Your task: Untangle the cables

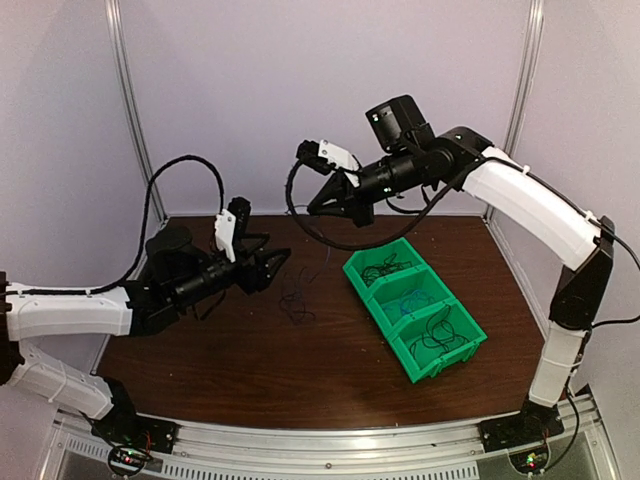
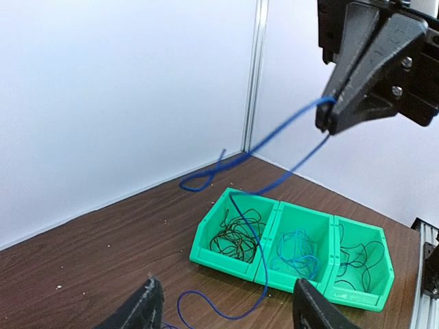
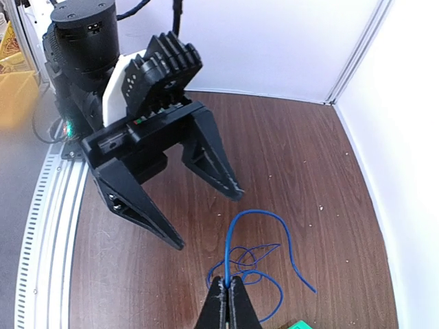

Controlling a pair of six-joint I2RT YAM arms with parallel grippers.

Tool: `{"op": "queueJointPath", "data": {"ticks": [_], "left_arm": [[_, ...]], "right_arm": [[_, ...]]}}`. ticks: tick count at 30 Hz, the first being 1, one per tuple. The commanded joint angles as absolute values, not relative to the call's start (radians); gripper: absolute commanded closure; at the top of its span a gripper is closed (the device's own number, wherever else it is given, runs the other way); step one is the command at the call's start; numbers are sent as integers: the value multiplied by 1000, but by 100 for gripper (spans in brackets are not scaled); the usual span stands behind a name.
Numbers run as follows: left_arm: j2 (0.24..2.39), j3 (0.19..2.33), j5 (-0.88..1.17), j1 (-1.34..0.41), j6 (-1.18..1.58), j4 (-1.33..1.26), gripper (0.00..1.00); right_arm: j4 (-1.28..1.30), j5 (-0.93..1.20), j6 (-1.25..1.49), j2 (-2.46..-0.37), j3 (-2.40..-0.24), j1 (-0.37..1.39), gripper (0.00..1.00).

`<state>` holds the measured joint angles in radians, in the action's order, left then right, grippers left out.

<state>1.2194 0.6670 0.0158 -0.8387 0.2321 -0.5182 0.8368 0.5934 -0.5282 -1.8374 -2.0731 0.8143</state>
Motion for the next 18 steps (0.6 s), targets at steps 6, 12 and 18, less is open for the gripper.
{"op": "queueJointPath", "data": {"ticks": [6,12,18], "left_arm": [[1469,769,182,-860,172,-771,34],[1634,831,209,-884,157,-888,37],[1783,904,131,-893,130,-895,59]], "right_arm": [[877,679,-520,-1833,-2153,824,100],[878,698,-510,-1830,-2190,824,100],[891,633,-561,-1795,-2246,817,100]]}}
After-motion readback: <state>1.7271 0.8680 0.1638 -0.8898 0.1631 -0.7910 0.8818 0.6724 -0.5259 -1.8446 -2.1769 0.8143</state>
